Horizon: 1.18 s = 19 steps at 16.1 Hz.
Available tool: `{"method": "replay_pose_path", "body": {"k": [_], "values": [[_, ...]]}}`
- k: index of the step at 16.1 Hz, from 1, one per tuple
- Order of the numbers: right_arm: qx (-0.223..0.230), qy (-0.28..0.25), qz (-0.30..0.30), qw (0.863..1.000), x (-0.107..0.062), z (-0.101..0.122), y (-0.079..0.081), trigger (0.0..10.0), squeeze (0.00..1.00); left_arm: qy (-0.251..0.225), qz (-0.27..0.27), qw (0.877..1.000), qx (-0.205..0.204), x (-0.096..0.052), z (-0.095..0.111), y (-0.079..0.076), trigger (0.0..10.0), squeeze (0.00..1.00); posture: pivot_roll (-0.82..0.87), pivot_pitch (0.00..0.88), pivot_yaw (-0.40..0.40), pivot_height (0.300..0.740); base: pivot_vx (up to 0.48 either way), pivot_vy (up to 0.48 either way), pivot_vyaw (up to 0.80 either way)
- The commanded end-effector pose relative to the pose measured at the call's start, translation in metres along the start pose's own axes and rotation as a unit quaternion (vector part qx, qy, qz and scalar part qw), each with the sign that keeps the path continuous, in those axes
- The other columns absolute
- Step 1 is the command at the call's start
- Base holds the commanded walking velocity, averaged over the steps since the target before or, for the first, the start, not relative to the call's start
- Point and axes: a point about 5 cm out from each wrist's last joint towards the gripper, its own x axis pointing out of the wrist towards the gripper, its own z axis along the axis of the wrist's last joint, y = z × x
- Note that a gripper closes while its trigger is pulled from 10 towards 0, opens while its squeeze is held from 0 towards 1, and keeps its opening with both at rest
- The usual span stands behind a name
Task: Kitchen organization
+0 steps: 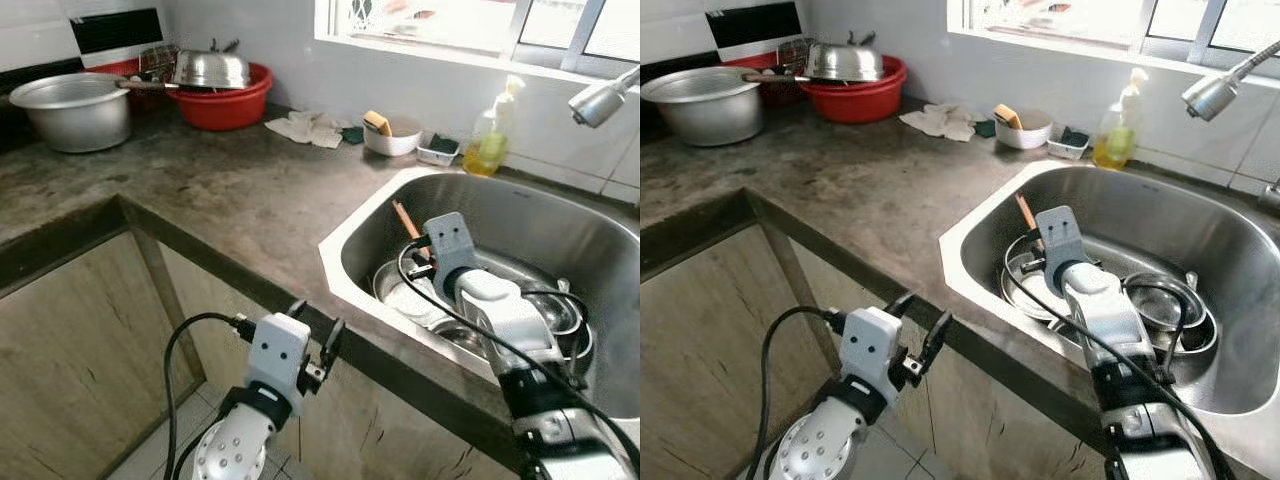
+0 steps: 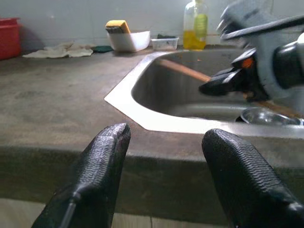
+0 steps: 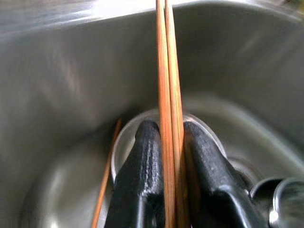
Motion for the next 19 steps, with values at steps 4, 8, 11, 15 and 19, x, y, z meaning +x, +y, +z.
{"method": "replay_pose_path", "body": {"k": [4,8,11,15,19], "values": [[-0.030,0.057,0.059,0.996,0.006,-0.016,0.013,10.0,0.00,-0.003,-0.003,1.000,0.002,-0.005,0.006,-0.001,10.0,0.00,0.10,0.119,-0.059,0.740,0.000,0.000,0.00],[-0.049,0.085,0.078,0.992,0.009,-0.028,0.018,10.0,0.00,0.001,-0.001,1.000,0.002,-0.008,0.006,-0.001,10.0,0.00,0.11,0.129,-0.062,0.740,0.000,0.000,0.00],[-0.049,0.084,0.083,0.992,0.010,-0.028,0.020,10.0,0.06,0.002,0.001,1.000,0.001,-0.009,0.007,-0.001,10.0,0.00,0.11,0.130,-0.062,0.740,0.000,0.000,0.00],[-0.046,0.076,0.082,0.993,0.012,-0.024,0.018,10.0,1.00,0.003,0.000,1.000,0.001,-0.010,0.007,-0.001,10.0,0.00,0.11,0.127,-0.061,0.740,0.000,0.000,0.00],[-0.027,0.028,0.042,0.998,0.010,-0.005,0.006,10.0,1.00,0.002,-0.001,1.000,0.003,-0.007,0.007,0.000,10.0,0.00,0.10,0.107,-0.057,0.740,0.000,0.000,0.00]]}}
